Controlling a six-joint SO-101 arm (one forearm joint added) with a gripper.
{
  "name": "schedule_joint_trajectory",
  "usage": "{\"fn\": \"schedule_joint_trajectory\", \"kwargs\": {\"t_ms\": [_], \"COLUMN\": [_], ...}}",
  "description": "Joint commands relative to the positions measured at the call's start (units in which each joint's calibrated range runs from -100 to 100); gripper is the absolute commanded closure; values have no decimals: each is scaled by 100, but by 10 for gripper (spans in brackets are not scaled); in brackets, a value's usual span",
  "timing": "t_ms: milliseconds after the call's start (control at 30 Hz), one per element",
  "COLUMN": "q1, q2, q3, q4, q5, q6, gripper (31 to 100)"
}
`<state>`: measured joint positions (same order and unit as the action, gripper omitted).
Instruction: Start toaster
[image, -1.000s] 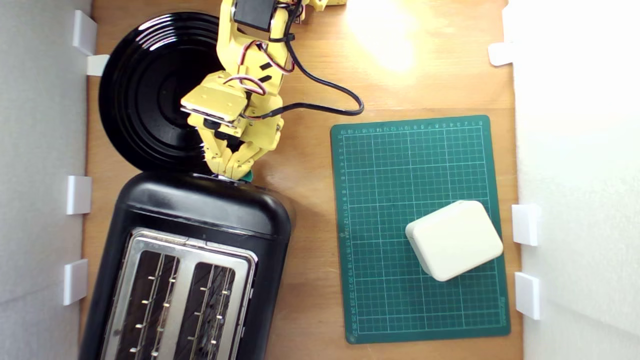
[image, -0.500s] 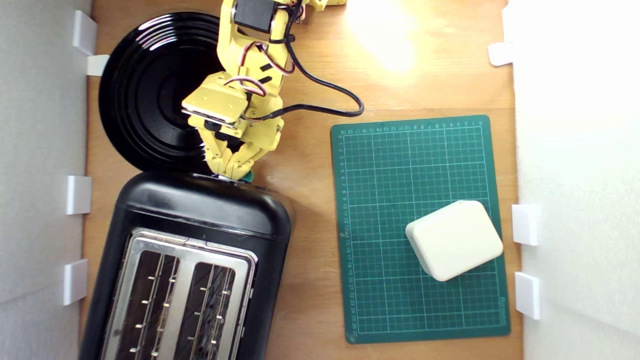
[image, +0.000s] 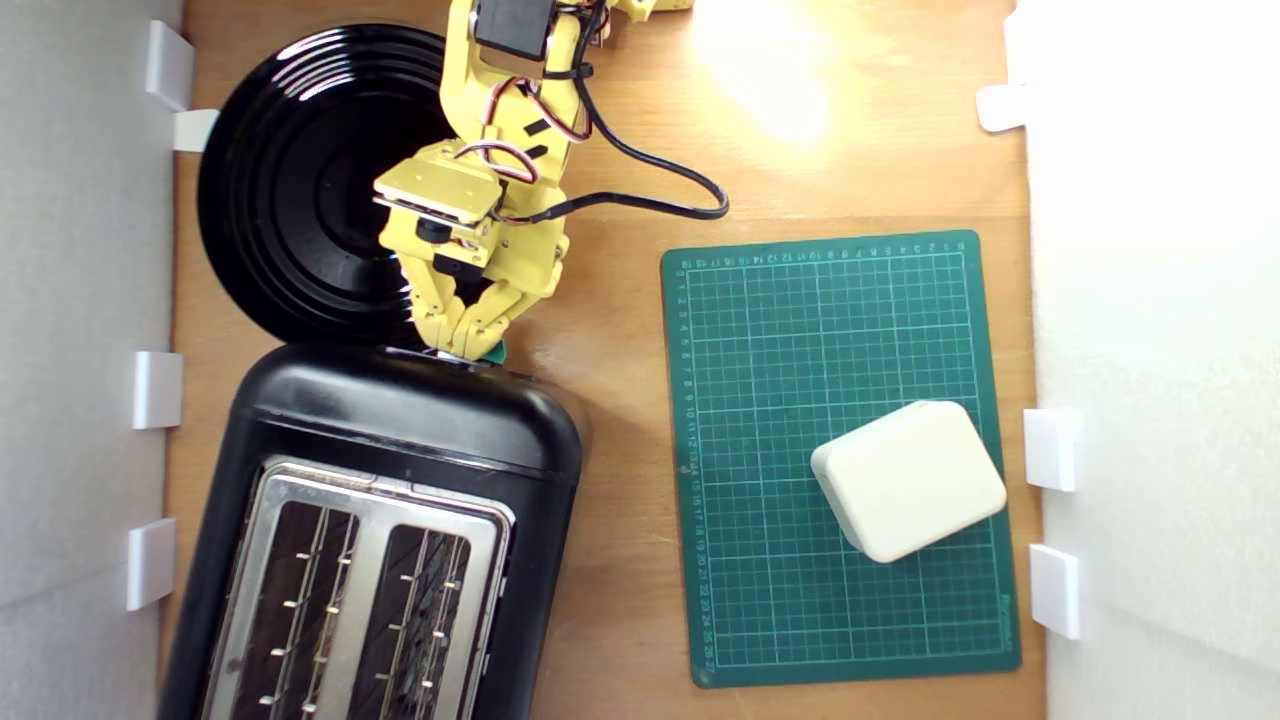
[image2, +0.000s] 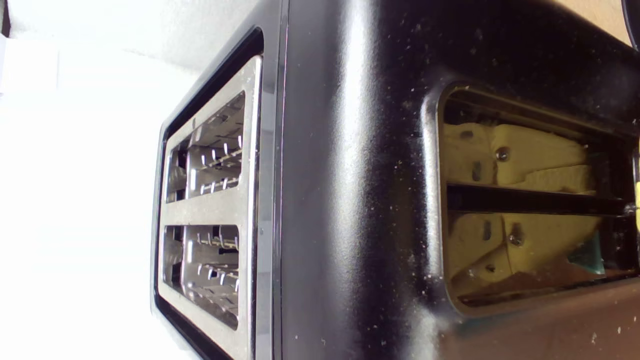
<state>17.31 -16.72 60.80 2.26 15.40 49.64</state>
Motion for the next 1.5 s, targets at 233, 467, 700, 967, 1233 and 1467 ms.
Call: {"fn": "schedule_joint_trajectory", "kwargs": {"t_ms": [233, 467, 700, 967, 1233, 1467], "q1": [-358, -358, -366, -453, -389, -318], "q2": [48, 198, 289, 214, 90, -452], "q3": [86, -650, -1423, -1804, -2022, -2050], "q4": [-67, 36, 36, 46, 55, 46], "q5": [40, 759, 1753, 2156, 2164, 2164], "q6": [-23, -206, -206, -206, -175, -175], "gripper": [989, 989, 989, 989, 989, 989]}}
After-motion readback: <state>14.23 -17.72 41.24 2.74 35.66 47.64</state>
